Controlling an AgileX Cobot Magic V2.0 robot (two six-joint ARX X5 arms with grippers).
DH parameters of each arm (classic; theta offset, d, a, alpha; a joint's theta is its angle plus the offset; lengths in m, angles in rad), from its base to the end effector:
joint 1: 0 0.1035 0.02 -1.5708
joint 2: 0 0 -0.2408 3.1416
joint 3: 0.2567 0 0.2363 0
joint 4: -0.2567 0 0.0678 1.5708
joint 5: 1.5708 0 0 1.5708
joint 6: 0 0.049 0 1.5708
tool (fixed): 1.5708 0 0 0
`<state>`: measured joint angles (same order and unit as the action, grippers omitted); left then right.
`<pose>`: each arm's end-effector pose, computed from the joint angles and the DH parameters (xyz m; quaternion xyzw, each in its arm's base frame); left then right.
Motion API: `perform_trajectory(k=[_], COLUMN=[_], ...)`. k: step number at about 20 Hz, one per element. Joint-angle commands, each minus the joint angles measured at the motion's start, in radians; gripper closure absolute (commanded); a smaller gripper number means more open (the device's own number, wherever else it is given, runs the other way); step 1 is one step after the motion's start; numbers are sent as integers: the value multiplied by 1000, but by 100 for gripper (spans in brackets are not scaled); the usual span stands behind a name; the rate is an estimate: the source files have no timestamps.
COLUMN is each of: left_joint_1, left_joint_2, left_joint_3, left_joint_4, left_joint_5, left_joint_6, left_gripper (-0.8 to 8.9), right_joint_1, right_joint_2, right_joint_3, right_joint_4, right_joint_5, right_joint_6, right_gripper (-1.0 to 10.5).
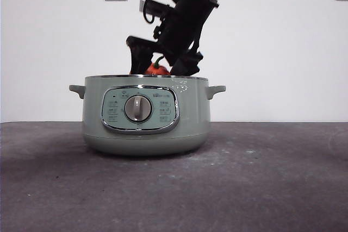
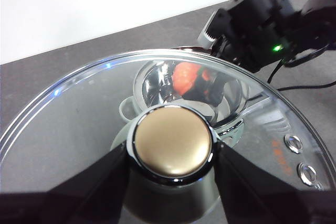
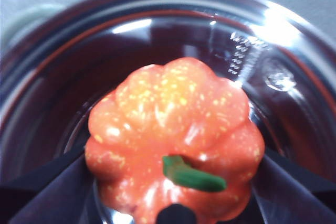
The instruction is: Pick up the pumpkin,open the lid,put the pumpkin in the pot,close the lid
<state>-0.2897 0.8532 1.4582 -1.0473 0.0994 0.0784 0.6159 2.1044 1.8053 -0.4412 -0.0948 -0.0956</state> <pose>0.1144 -0.0392 0.4144 0.0583 0.2108 -0.1970 0.9557 0.3766 0.2722 0.2222 -0.1348 0.3336 0.3407 0.8686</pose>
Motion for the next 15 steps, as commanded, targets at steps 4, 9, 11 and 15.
perform_trajectory(k=[4,9,11,15], left_joint_1=[3,3,3,3], left_joint_2=[-13,-13,-13,-13], left_joint_3=[3,3,3,3], left_joint_4=[43,44,43,43], left_joint_5=[10,14,18,63], left_joint_6=[0,0,0,1], left_gripper=[822,822,822,822], right_joint_1=[28,39,39,40], right_joint_2=[75,79,82,83], right_joint_3=[2,2,2,2], right_joint_4=[10,-15,-43,-71], right_joint_5=[27,74,74,75], right_joint_6=[-32,-53,-54,-43], right_gripper=[964,962,709,402])
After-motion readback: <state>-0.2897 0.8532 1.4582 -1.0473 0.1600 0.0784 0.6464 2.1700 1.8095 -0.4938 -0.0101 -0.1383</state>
